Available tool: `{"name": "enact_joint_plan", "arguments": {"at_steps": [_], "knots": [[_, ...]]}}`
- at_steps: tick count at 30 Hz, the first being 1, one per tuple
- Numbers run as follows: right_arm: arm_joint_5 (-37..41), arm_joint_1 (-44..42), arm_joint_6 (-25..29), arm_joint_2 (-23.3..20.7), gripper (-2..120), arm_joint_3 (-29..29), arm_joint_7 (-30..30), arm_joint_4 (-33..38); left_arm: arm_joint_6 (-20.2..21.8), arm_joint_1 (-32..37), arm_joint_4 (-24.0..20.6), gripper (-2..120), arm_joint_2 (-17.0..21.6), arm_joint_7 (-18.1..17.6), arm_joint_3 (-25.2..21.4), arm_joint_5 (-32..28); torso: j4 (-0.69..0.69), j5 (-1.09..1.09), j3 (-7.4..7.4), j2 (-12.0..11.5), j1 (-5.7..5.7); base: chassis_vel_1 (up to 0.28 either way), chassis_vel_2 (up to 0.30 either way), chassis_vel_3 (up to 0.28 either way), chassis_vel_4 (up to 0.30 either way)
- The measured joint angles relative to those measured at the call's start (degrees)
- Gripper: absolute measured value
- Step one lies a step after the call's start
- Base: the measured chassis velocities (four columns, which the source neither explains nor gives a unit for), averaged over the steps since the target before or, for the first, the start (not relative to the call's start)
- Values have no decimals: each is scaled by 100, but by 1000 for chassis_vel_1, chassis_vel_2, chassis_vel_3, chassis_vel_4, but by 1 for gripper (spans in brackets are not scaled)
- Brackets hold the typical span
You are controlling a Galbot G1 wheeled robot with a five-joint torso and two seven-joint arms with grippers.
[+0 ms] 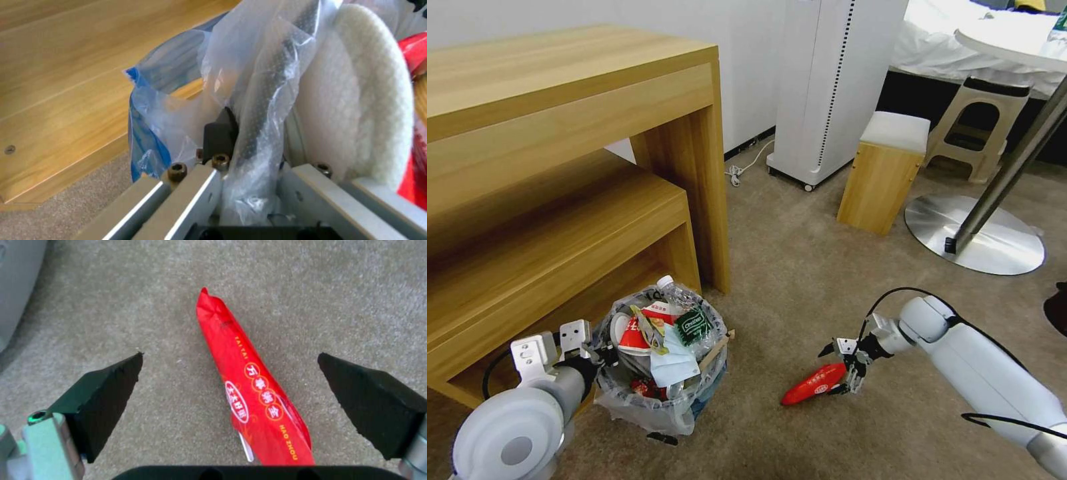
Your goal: Pick up the trash bin and place the garbage on the floor into it.
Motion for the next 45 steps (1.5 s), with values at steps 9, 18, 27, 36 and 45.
{"name": "enact_joint_plan", "arguments": {"at_steps": [9, 18, 27, 36, 45], "knots": [[-377, -72, -32, 187, 100, -8, 71, -182, -2, -31, 43, 0, -2, 2, 16, -5, 0, 0, 0, 0, 0, 0, 0, 0, 0], [-520, -160, -33, 289, 100, 62, 227, -376, -4, -28, 51, 0, -1, 6, -9, -6, 0, 0, 0, 0, 0, 0, 0, 0, 0], [-486, -366, -207, 321, 100, 104, 624, -408, -5, -40, 78, 0, -20, 8, 24, 2, 0, 0, 0, 0, 0, 0, 0, 0, 0], [-488, -378, -312, 374, 100, 69, 965, -560, -7, -30, 80, 0, -19, 8, 9, 9, 0, 0, 0, 0, -1, 0, 0, 0, 0], [-679, -383, -272, 411, 100, 71, 977, -667, -10, -30, 80, 0, -25, 8, 8, 17, 0, 0, 0, 0, 0, 0, 0, 0, 0]]}}
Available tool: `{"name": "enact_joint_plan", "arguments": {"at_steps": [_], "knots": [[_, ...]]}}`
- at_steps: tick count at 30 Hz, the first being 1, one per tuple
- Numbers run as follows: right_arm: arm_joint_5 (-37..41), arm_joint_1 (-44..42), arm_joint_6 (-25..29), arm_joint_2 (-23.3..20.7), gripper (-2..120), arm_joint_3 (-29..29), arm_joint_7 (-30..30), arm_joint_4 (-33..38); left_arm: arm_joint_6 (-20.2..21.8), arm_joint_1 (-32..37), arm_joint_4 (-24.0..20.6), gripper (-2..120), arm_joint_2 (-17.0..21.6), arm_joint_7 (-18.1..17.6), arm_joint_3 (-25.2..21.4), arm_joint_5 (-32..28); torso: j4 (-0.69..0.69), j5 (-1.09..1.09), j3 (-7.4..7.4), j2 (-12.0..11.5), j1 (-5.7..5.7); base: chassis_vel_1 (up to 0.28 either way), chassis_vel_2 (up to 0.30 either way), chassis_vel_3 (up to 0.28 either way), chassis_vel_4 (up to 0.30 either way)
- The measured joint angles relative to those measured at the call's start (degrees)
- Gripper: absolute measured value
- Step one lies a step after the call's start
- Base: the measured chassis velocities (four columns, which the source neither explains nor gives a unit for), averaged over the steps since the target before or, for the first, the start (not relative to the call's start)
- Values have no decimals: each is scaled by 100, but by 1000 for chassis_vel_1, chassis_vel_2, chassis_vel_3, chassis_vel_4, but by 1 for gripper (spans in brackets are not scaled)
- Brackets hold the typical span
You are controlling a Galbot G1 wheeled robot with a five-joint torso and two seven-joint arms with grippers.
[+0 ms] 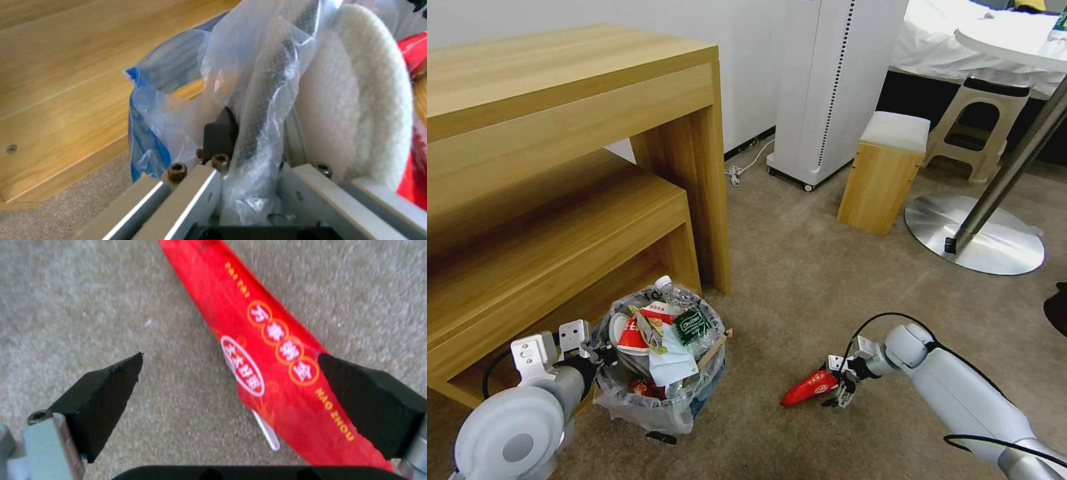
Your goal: Pick up the trash bin and place the garbage on the floor into it.
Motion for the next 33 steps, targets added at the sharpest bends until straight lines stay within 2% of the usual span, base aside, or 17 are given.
{"name": "enact_joint_plan", "arguments": {"at_steps": [5, 6, 7, 9, 10, 13, 15, 16, 18, 19, 22, 23, 26, 33], "knots": [[-90, 5, 51, 19, 98, 22, 0, -102, 0, 0, 0, 0, -3, 0, 0, 3, 0, 0, 0, 0, 0, 0, 0, 0, 0], [-125, 17, 75, 33, 90, 31, 1, -153, 0, 0, -1, 0, -3, 0, 0, 4, 0, 0, 0, 0, 0, 0, 0, 0, 0], [-125, 17, 75, 33, 90, 31, 1, -153, 0, 0, -1, 0, -3, 0, 0, 4, 0, 0, 0, 0, 0, 0, 0, 0, 0], [-176, 36, 108, 58, 79, 39, 6, -218, -1, 1, -2, 0, -4, 1, -2, 3, 0, 0, 0, 0, 0, 0, 0, 0, 0], [-176, 36, 108, 58, 79, 39, 6, -218, -1, 1, -2, 0, -4, 1, -2, 3, 0, 0, 0, 0, 0, 0, 0, 0, 0], [-231, 48, 141, 92, 65, 53, 43, -302, -2, 8, -3, 0, -11, 1, -2, 4, 0, 0, 0, 0, -1, 0, 0, 0, 0], [-246, 50, 147, 100, 63, 56, 54, -328, -2, 10, -4, 0, -11, 1, -2, 4, 0, 0, 0, 0, -1, 0, 0, 0, 0], [-265, 58, 161, 112, 54, 63, 74, -384, -2, 14, -5, 0, -11, 3, -4, 4, 0, 0, 0, 0, -1, 0, 0, 0, 0], [-271, 63, 165, 116, 50, 67, 89, -406, -2, 16, -5, 0, -10, 4, -8, 4, 0, 0, 0, 0, -1, 0, 0, 0, 0], [-278, 71, 170, 125, 44, 68, 110, -443, -2, 17, -5, 0, -8, 5, -14, 4, 0, 0, 0, 0, -1, 0, 0, 0, 0], [-293, 94, 183, 137, 40, 68, 131, -490, -2, 16, -3, 0, -4, 8, -15, 4, 0, 0, 0, 0, -1, 0, 0, 0, 0], [-299, 118, 191, 145, 34, 68, 147, -524, -2, 10, 2, 0, -2, 10, -14, 4, 0, 0, 0, 0, -1, 0, 0, 0, 0], [-307, 140, 204, 153, 30, 65, 167, -565, -2, -1, 13, 0, 4, 13, -8, 2, 0, 0, 0, 0, -1, 0, 0, 0, 0], [-338, 184, 274, 180, 28, 62, 207, -715, -3, -28, 61, 0, 9, 23, 7, -5, 0, 0, 0, 0, -1, 0, 0, 0, 0]]}}
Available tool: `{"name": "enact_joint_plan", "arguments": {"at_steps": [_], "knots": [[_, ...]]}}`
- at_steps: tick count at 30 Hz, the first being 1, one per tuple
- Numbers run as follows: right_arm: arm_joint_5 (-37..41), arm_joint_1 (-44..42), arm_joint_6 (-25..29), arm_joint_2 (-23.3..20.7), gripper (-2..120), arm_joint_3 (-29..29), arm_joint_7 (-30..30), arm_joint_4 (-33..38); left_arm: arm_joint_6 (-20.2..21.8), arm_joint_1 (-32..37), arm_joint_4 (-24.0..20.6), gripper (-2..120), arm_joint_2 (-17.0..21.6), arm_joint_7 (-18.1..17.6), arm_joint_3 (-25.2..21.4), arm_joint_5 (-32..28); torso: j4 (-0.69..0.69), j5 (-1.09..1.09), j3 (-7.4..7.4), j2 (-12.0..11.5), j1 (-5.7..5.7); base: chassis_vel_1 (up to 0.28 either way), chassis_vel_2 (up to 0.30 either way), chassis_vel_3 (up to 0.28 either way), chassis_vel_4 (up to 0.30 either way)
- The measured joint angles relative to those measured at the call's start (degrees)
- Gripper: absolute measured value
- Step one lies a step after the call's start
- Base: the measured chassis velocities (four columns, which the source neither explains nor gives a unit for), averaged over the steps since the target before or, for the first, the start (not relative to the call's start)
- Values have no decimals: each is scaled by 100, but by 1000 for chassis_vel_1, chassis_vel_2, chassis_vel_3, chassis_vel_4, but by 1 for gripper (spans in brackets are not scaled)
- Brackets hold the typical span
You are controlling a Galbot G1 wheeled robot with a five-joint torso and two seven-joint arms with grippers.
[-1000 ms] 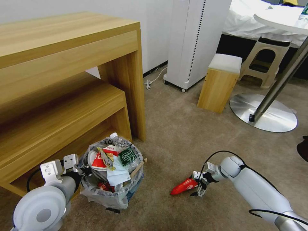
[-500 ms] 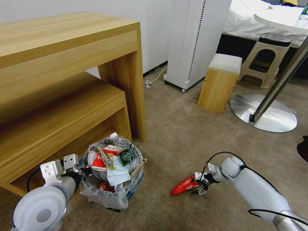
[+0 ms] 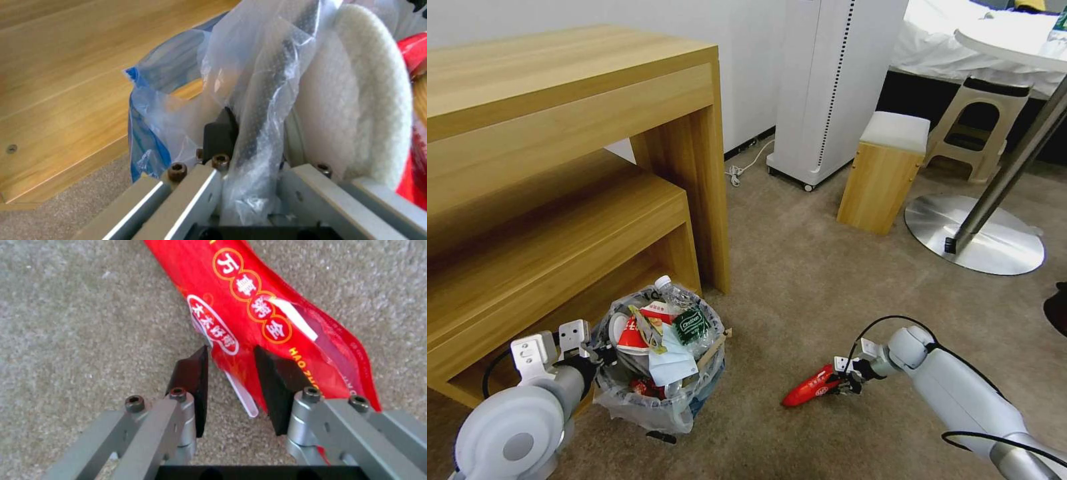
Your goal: Pick up the trash bin and place the garbage on the floor into it.
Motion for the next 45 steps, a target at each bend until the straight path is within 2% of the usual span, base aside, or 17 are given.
{"name": "enact_joint_plan", "arguments": {"at_steps": [8, 10, 11, 12, 14, 16, 18, 20, 21, 24, 30, 39, 45], "knots": [[29, 8, 87, -16, 32, -6, 14, 54, 0, -23, 44, 0, -2, 3, 11, 2, 0, 0, 0, 0, 0, 0, 0, 0, 0], [94, 8, 115, -56, 43, -25, 2, 178, 0, -38, 56, 0, -2, 5, 22, 3, 0, 0, 0, 0, 0, 0, 0, 0, 0], [94, 8, 115, -56, 43, -25, 2, 178, 0, -38, 56, 0, -2, 5, 22, 3, 0, 0, 0, 0, 0, 0, 0, 0, 0], [142, 8, 115, -100, 51, -42, -59, 317, 0, -48, 73, 0, -5, 6, 31, 7, 0, 0, 0, 0, 0, 0, 0, 0, 0], [152, 9, 115, -113, 53, -46, -76, 359, 0, -50, 77, 0, -6, 6, 34, 7, 0, 0, 0, 0, 0, 0, 0, 0, 0], [202, 30, 115, -169, 65, -65, -132, 535, 0, -55, 81, 0, -10, 9, 40, 11, 0, 0, 0, 0, 0, 0, 0, 0, 0], [219, 41, 113, -182, 68, -68, -145, 573, 0, -55, 82, 0, -12, 9, 40, 12, 0, 0, 0, 0, 0, 0, 0, 0, 0], [276, 76, 109, -216, 79, -78, -183, 672, 0, -55, 84, 0, -12, 10, 40, 17, 0, 0, 0, 0, 0, 0, 0, 0, 0], [276, 76, 109, -216, 79, -78, -183, 672, 0, -55, 84, 0, -12, 10, 40, 17, 0, 0, 0, 0, 0, 0, 0, 0, 0], [295, 122, 110, -225, 96, -89, -211, 694, 0, -48, 75, 0, -17, 11, 34, 23, 0, -1, 0, 0, 0, 0, 0, 0, 0], [-18, 138, 223, -45, 100, -73, -197, 373, -2, -15, 33, 0, -30, 12, 19, 41, 0, 0, 0, 0, 0, 0, 0, 0, 0], [-534, 203, 437, 222, 100, -89, -266, 104, -5, 20, -15, 0, -12, 5, -27, 45, 0, -1, 0, 0, 1, 0, 0, 0, 0], [-1052, 445, 704, 565, 100, -140, -408, -119, -7, 37, -23, 0, -40, 3, -41, 46, 0, -1, 0, 0, 1, 0, 0, 0, 0]]}}
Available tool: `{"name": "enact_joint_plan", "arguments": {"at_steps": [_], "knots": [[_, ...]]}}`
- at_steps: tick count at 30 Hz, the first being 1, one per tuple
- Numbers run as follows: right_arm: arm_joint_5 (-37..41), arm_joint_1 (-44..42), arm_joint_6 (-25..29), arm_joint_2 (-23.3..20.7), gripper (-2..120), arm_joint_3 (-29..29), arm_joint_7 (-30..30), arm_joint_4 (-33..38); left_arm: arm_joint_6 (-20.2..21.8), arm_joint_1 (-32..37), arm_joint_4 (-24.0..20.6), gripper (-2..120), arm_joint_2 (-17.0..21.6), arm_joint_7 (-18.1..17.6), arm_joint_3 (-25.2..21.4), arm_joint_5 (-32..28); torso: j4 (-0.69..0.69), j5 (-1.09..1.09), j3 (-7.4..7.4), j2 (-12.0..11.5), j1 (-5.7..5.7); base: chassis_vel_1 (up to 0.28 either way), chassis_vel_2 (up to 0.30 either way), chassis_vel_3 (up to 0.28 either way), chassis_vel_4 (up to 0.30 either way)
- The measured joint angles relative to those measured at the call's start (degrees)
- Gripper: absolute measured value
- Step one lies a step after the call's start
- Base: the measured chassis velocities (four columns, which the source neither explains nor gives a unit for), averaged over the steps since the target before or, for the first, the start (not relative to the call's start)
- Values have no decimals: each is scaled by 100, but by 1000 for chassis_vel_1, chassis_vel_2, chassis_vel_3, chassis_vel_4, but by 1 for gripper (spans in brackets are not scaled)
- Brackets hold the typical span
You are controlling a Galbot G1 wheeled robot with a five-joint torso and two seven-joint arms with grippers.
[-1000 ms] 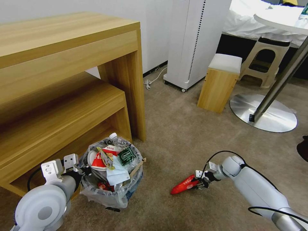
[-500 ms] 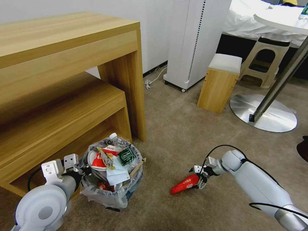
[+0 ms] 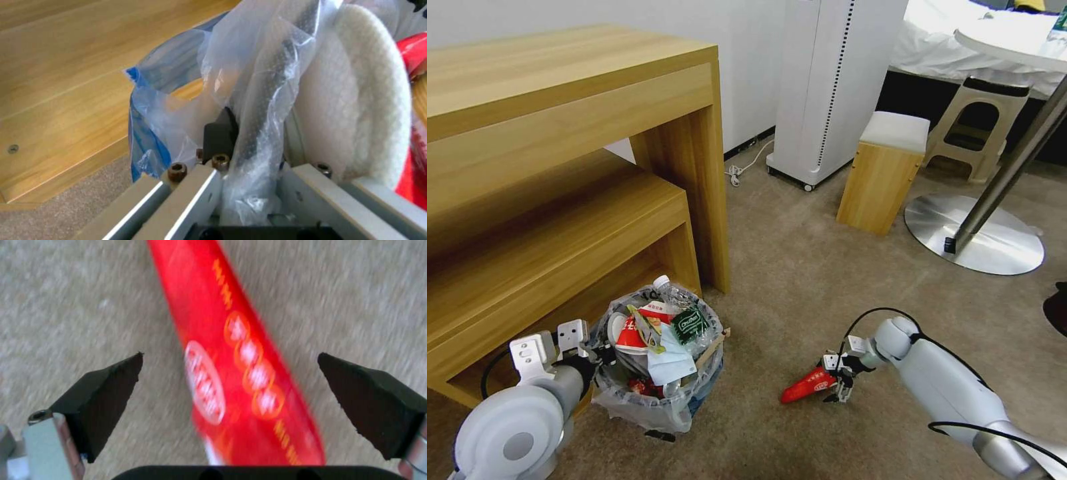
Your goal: Pick up the trash bin and place the garbage on the floor into it.
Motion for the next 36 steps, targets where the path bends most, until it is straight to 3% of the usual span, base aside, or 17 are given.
{"name": "enact_joint_plan", "arguments": {"at_steps": [13, 16, 33, 35, 36], "knots": [[-164, 132, 73, 296, 100, -3, 25, -411, -11, -13, 17, 0, 7, -1, -28, 3, -1, 1, 0, 0, 0, 0, 0, 0, 0], [-193, 109, 85, 301, 95, 5, -11, -438, -13, -18, 18, 0, 17, 0, -26, 3, -1, 1, 0, 0, 0, 0, 0, 0, 0], [-261, -18, 157, 311, 35, 48, -163, -325, -26, -17, 65, 0, 34, 2, -33, 74, 0, 2, -1, 0, -1, 0, 0, 0, 0], [-241, -17, 167, 239, 18, 67, -166, -288, -28, -34, 65, 0, 29, 10, -12, 79, 0, 2, 0, 0, 0, 0, 0, 0, 0], [-241, -17, 167, 239, 18, 67, -166, -288, -28, -34, 65, 0, 29, 10, -12, 79, 0, 2, 0, 0, 0, 0, 0, 0, 0]]}}
